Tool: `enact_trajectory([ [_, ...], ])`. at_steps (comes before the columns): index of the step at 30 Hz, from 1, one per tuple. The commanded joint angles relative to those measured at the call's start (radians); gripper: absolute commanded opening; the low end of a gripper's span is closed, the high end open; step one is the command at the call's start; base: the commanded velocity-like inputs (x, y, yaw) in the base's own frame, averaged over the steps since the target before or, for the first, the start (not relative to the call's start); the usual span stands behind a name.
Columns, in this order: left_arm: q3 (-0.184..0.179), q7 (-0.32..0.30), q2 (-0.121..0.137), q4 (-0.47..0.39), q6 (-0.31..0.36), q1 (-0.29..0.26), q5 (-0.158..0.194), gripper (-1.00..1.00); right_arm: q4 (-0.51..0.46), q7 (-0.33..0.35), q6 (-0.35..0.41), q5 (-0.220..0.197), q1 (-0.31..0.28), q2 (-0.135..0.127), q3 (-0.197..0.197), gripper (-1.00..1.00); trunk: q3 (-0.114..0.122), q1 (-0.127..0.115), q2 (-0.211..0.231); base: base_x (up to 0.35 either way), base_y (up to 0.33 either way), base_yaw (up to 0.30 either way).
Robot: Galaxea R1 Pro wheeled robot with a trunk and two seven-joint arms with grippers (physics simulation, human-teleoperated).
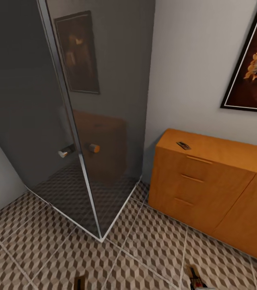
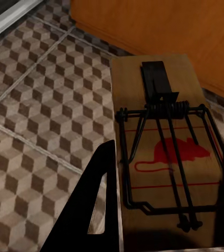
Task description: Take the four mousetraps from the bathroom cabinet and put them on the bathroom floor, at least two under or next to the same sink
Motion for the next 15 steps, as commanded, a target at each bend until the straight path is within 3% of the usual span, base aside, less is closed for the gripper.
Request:
enact_trajectory([
  [1,-0.003,0.011,0.000,0.004,-0.005,-0.002,-0.011,-1.00,0.000,-0.004,-0.002,0.007,0.000,0.000,-0.001,-1.00,-0.001,0.000,-0.001,0.000,0.000,0.266],
  [15,-0.003,0.011,0.000,0.004,-0.005,-0.002,-0.011,-1.00,0.000,-0.004,-0.002,0.007,0.000,0.000,-0.001,-1.00,-0.001,0.000,-0.001,0.000,0.000,0.266],
])
